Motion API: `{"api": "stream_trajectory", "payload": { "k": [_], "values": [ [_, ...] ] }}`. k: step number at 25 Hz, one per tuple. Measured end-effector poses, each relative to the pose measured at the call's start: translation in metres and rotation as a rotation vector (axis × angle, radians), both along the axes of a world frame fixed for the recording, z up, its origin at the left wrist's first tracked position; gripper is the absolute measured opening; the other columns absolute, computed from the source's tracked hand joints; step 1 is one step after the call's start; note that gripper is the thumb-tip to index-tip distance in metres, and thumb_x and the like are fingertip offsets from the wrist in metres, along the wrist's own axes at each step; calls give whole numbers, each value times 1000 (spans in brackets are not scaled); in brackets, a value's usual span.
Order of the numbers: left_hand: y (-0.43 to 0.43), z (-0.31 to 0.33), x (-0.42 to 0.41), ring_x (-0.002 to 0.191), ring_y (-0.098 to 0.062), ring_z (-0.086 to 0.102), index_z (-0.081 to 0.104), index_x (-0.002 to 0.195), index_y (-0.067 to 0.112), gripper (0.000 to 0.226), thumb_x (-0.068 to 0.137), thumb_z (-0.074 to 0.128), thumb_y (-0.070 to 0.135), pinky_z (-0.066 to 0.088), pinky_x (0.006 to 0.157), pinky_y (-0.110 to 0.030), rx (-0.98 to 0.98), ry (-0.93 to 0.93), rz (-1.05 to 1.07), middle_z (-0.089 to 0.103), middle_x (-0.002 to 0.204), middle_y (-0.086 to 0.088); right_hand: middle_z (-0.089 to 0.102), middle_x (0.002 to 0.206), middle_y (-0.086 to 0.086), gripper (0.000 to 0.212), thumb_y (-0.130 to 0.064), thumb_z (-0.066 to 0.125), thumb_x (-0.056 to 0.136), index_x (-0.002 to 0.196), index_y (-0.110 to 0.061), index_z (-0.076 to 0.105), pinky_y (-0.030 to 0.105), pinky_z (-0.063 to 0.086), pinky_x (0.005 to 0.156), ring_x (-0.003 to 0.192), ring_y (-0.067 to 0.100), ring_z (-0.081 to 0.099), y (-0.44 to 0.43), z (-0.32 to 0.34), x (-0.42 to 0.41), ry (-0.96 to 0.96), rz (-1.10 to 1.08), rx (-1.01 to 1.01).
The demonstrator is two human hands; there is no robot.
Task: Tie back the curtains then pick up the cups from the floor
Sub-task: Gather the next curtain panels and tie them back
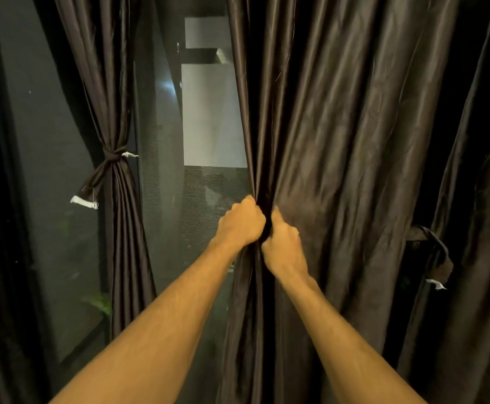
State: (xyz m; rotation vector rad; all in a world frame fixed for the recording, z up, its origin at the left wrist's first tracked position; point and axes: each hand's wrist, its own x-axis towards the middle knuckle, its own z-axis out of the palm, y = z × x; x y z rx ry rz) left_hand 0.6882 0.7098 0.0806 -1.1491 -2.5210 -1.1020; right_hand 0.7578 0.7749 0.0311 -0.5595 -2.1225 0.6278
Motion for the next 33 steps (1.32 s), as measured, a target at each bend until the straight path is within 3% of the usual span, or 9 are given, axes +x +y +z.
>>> {"api": "stream_trajectory", "payload": {
  "k": [6,13,16,19,23,26,30,33],
  "values": [
    [8,0,-9,103,-36,53,51,109,9,27,98,33,25,44,92,-47,41,-111,-52,55,121,-18,70,109,14,64,0,49,88,149,-16,35,46,55,82,99,33,67,-4,-6,-14,-56,40,14],
    [10,2,-1,113,-38,50,52,116,7,44,95,34,42,39,90,-44,-56,14,-58,53,127,-20,71,105,15,24,-9,49,96,113,-2,65,34,47,74,97,31,67,-5,-9,-20,-196,-59,56],
    [13,0,-5,109,-38,52,51,108,6,31,98,35,31,37,81,-41,-53,77,-43,55,123,-20,70,107,13,30,-7,47,96,123,-1,58,29,38,68,94,29,67,-6,-14,-23,-216,-113,107],
    [15,4,-6,109,-38,53,51,108,5,29,101,33,26,37,80,-40,-76,105,-32,56,122,-20,70,105,10,37,-6,48,93,130,-2,52,29,41,69,92,28,67,-4,-13,-22,-224,-105,108],
    [14,8,-7,109,-39,53,50,106,6,20,99,37,20,36,79,-40,-128,166,-2,54,123,-20,71,95,5,45,-22,56,75,119,-11,59,36,55,68,87,25,69,-5,-8,-18,-132,68,-65],
    [21,8,3,107,-39,53,49,105,6,21,100,36,21,35,78,-40,-122,147,5,54,122,-20,72,92,4,40,-21,59,78,117,-11,61,30,49,61,83,24,69,-1,-11,-14,-63,52,-117],
    [31,6,19,107,-38,54,50,107,6,24,101,36,24,35,77,-40,-115,153,44,55,121,-20,70,106,11,39,-7,55,89,128,-5,56,29,46,68,95,28,67,12,-8,7,-131,65,-28],
    [32,6,22,104,-37,54,45,97,10,11,98,39,19,36,78,-41,-109,140,83,55,118,-19,68,115,9,41,-20,55,93,134,-15,51,38,52,80,103,30,64,21,0,29,-187,91,71]
  ]
}}
